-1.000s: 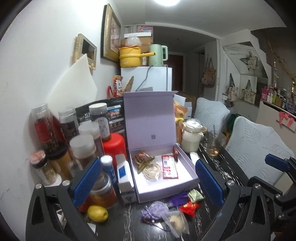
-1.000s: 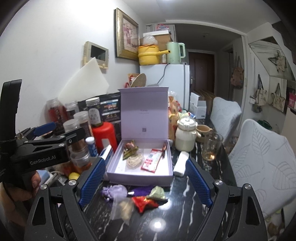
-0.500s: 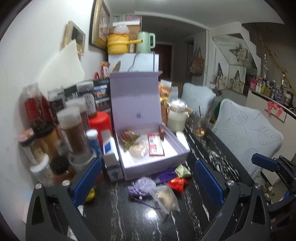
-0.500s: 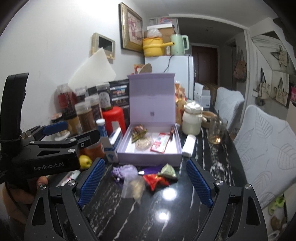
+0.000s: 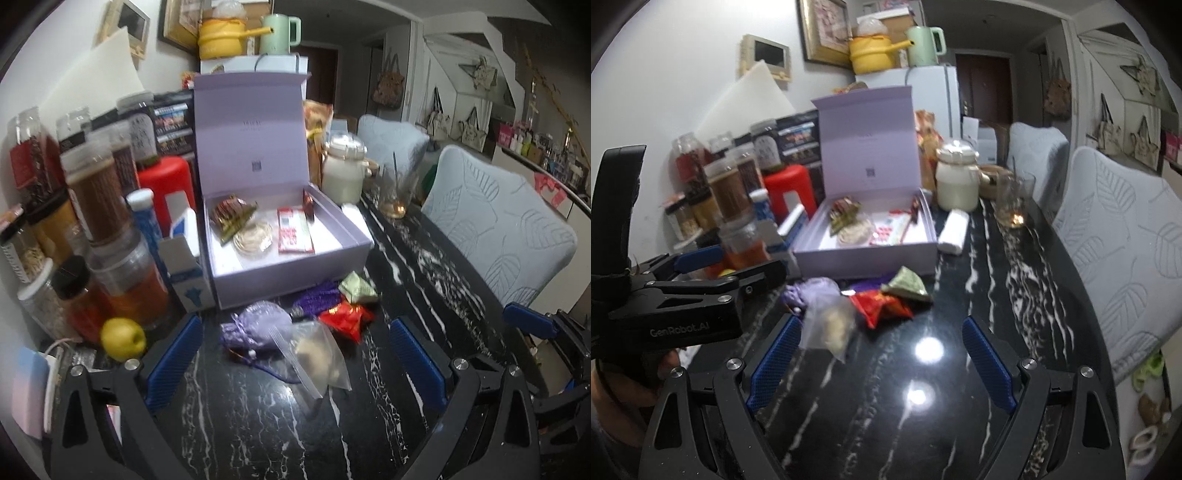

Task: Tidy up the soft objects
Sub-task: 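Grasp the clear zip bag with cream contents using the left gripper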

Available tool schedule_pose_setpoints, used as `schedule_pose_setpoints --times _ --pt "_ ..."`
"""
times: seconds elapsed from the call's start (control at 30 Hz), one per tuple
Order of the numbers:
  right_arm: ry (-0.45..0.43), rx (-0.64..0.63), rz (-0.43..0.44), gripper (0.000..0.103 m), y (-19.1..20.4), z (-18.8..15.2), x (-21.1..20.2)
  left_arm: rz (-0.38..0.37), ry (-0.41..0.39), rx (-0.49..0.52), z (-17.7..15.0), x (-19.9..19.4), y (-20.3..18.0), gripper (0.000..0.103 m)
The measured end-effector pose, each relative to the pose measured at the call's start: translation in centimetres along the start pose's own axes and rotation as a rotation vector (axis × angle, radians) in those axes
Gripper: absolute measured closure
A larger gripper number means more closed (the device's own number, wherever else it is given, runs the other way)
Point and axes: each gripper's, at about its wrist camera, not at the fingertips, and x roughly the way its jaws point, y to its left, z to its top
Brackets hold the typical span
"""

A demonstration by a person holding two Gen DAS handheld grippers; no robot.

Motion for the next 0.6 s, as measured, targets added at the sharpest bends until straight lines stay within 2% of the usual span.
schedule_pose_setpoints --times 0.1,0.27,0.4,0.6 --pt "0.013 0.017 -0.018 0.013 -0.7 -0.6 0.6 -0.044 0.026 -0.015 -0.5 1.2 0.0 0.000" --pt "0.062 0.032 -0.010 0.013 -1.9 -1.4 1.9 -0.071 0.084 -0.024 -1.1 3.7 -0.3 0.000" --pt "0.097 0.053 0.010 0.013 -2.8 -2.2 3.0 -0.076 0.132 0.002 -1.8 5.7 -0.9 0.000" --pt "0.167 0.163 0.045 0.013 -4.7 -3.3 5.5 -0.061 0.213 0.020 -2.6 8.8 -1.2 0.000"
